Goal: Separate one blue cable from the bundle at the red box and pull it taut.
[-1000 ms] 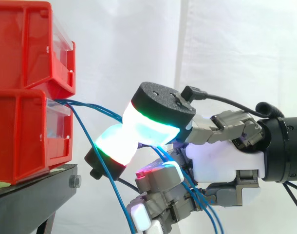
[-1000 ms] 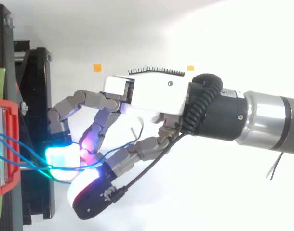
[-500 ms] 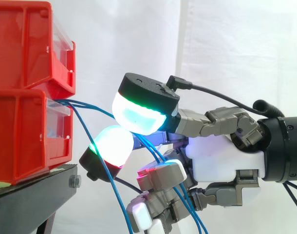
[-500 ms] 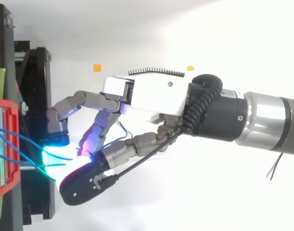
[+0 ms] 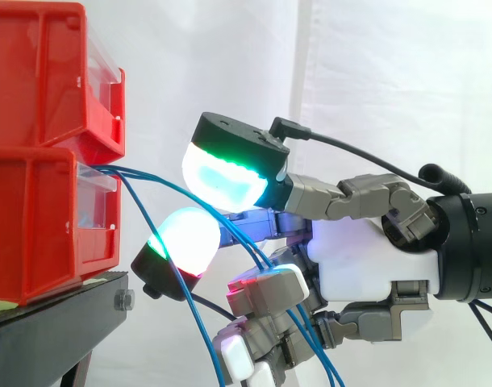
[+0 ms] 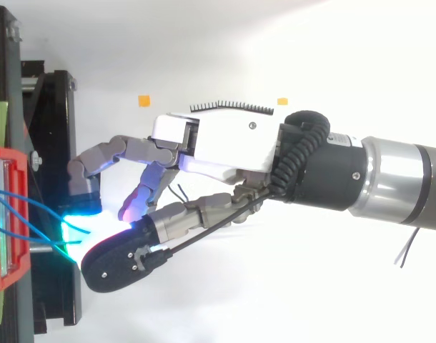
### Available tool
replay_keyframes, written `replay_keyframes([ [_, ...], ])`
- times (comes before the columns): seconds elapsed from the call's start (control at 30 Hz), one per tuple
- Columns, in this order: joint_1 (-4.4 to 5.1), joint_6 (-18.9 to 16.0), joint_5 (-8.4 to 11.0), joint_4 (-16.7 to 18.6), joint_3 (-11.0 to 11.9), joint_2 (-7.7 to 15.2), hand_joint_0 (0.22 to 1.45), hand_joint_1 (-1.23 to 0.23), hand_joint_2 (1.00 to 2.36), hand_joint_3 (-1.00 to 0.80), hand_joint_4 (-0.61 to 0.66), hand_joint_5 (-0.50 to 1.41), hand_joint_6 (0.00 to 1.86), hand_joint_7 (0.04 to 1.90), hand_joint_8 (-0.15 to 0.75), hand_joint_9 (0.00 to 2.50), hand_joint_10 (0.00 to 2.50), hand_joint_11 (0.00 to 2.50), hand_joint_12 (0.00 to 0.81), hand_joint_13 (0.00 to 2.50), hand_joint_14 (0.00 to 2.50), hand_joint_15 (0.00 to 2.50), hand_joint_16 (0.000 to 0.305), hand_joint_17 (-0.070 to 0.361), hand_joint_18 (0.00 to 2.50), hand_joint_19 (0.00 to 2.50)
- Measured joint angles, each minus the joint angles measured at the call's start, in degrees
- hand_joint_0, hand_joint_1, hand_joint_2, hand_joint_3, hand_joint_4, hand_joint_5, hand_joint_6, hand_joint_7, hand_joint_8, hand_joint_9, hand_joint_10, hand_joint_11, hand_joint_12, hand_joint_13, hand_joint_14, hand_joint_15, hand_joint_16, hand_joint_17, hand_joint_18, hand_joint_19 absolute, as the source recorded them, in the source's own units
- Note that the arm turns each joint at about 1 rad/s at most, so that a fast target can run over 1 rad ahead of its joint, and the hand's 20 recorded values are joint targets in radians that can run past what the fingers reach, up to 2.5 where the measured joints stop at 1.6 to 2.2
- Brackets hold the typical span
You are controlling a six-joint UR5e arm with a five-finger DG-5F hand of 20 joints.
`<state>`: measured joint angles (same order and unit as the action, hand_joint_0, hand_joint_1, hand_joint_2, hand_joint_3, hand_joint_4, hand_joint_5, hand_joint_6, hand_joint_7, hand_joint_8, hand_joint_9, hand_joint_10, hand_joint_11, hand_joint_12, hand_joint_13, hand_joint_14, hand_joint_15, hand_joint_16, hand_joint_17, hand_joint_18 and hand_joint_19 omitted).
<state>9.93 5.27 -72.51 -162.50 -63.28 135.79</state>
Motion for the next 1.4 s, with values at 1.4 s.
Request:
replay_keyframes([
  [1.4, -0.01, 0.00, 0.09, -0.01, 0.01, 0.00, 0.63, -0.50, 1.00, -0.45, 0.10, -0.19, 0.82, 1.09, 0.297, 1.30, 0.02, 1.46, 0.392, 1.07, 0.02, 0.68, 0.048, 0.108, 0.93, 0.70],
])
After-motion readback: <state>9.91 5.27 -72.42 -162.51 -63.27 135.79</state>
